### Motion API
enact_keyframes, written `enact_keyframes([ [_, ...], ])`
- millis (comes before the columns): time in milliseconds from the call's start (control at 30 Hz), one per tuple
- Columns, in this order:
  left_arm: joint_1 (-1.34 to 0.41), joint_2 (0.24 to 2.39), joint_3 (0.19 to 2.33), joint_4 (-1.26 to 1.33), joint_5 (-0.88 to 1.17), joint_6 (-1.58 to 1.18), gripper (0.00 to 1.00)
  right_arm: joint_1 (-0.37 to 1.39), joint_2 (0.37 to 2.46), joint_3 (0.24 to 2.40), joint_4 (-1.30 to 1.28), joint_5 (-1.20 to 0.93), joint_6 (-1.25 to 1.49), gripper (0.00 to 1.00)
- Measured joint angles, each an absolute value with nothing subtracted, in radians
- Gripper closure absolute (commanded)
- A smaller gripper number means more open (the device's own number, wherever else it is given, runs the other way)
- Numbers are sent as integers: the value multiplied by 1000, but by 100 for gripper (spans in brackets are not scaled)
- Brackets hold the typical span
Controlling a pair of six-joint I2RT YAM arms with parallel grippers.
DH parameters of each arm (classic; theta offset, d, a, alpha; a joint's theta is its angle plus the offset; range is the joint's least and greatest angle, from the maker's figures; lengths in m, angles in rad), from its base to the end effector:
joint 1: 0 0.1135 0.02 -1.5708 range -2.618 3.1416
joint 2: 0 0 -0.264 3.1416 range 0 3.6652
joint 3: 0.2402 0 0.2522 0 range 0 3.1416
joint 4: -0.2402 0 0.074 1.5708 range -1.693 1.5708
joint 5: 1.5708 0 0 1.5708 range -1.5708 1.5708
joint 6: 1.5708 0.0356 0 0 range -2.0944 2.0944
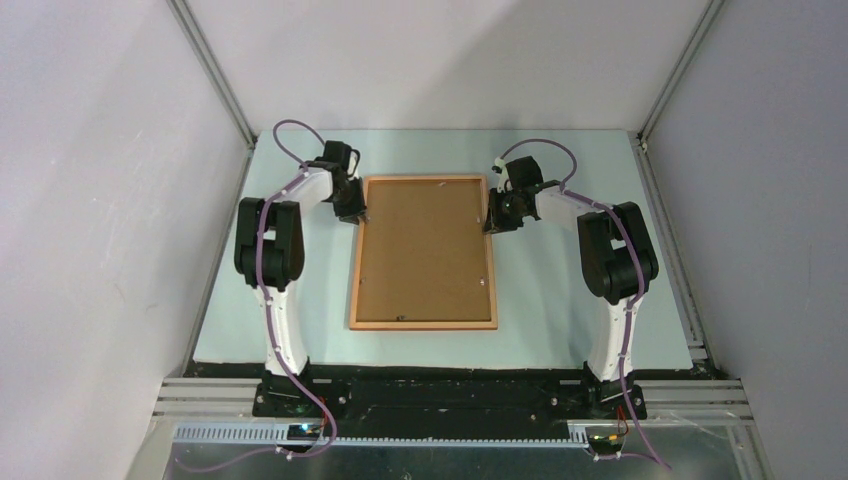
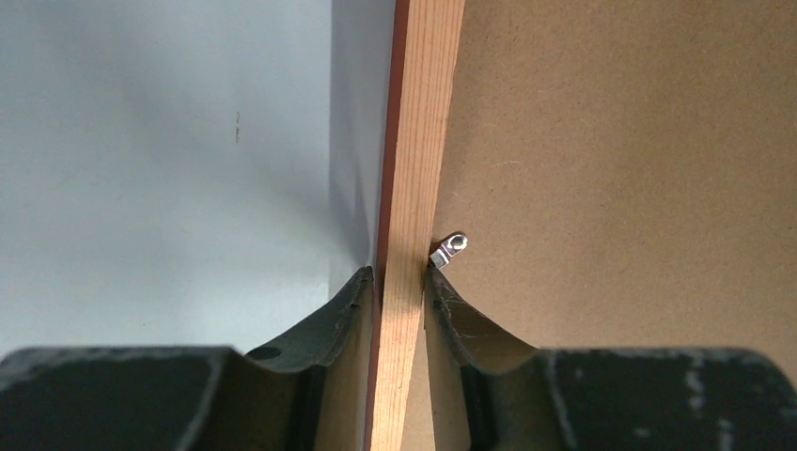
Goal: Put the photo into the frame
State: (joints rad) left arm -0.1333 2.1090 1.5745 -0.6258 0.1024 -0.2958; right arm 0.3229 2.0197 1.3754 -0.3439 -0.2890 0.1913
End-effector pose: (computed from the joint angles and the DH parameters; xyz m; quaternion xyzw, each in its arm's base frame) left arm 0.4360 -0.0621 0.1667 -0.0690 0.9753 -0.0923 0.1882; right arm 0.4007 0.1448 0.1619 -0.1036 0.9431 0.2057 0.2398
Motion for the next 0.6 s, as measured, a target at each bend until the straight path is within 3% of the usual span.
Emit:
enact_keyframes([
  [467, -143, 2106, 1575, -624, 87, -296, 75, 323, 2020, 1375, -344, -290, 192, 100],
  [600, -143, 2104, 1575, -625, 89, -295, 58, 322, 2020, 1375, -344, -294, 194, 100],
])
